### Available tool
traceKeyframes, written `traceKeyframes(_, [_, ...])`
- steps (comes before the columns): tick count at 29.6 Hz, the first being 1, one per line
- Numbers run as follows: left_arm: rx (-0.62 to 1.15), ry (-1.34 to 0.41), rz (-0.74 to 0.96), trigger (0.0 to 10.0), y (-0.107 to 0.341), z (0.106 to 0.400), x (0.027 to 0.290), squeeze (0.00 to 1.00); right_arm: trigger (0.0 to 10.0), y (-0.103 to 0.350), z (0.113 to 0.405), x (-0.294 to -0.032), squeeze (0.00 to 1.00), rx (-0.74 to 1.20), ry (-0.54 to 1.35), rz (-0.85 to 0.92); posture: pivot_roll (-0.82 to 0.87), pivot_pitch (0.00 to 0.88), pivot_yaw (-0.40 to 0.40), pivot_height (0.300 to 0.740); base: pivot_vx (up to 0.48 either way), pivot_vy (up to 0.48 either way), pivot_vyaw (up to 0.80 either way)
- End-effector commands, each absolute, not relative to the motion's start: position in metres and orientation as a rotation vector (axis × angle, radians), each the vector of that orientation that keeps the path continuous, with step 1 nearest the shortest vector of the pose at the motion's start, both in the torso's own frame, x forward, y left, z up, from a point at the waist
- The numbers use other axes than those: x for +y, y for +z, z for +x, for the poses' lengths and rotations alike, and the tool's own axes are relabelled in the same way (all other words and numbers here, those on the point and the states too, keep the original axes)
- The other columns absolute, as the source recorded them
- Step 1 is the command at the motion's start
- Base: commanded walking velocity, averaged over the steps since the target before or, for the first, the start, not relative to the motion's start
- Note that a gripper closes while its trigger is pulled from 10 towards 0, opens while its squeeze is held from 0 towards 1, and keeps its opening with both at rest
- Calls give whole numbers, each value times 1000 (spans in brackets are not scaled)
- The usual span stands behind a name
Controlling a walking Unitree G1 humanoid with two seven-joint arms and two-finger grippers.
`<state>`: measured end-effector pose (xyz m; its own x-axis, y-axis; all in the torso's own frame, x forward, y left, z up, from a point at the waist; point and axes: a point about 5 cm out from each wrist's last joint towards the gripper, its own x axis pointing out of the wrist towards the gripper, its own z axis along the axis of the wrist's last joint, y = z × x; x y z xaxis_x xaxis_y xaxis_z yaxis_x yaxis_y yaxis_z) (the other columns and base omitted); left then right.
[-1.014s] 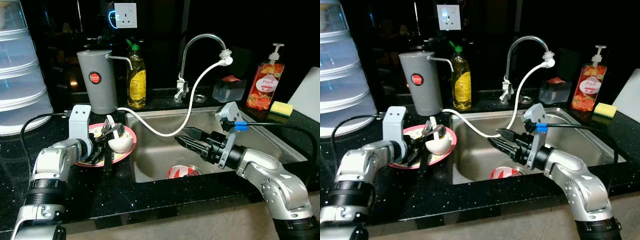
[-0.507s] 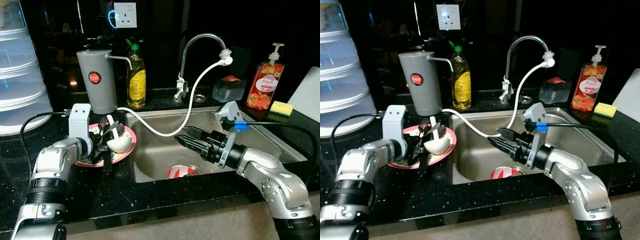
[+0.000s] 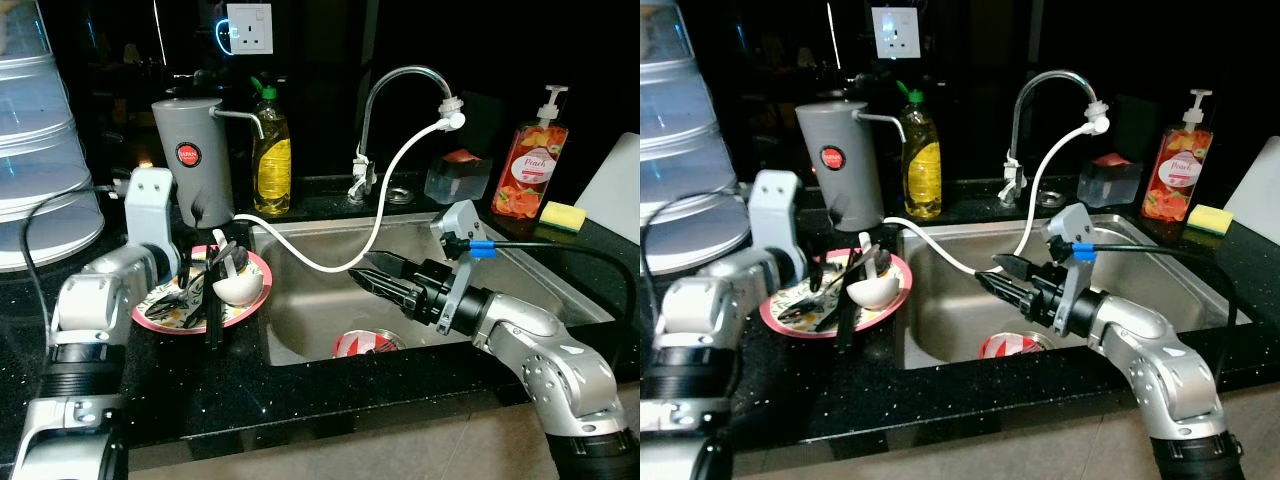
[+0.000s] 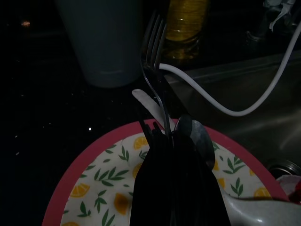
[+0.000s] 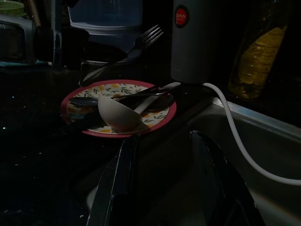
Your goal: Kitchen organization
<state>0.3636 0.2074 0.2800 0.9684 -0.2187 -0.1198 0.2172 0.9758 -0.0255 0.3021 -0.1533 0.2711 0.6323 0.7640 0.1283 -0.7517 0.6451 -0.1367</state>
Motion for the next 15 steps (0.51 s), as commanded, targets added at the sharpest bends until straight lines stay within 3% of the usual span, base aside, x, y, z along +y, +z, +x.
traceKeyframes(1, [110, -229, -10, 10000, 286, 362, 210, 0, 10000, 273, 303, -154, 0, -186, 867, -81, -59, 23, -21, 740, 0, 0, 0])
traceKeyframes(10, [-95, -529, -19, 10000, 319, 346, 190, 0, 10000, 283, 301, -153, 0, -226, 900, -58, -64, 25, -19, 740, 0, 0, 0])
traceKeyframes(13, [-217, -789, -15, 10000, 329, 320, 166, 0, 10000, 302, 294, -152, 0, -322, 961, 122, -67, 28, -21, 740, 0, 0, 0])
traceKeyframes(15, [-228, -836, -21, 10000, 329, 315, 161, 0, 10000, 306, 292, -151, 0, -341, 978, 159, -67, 28, -21, 740, 0, 0, 0])
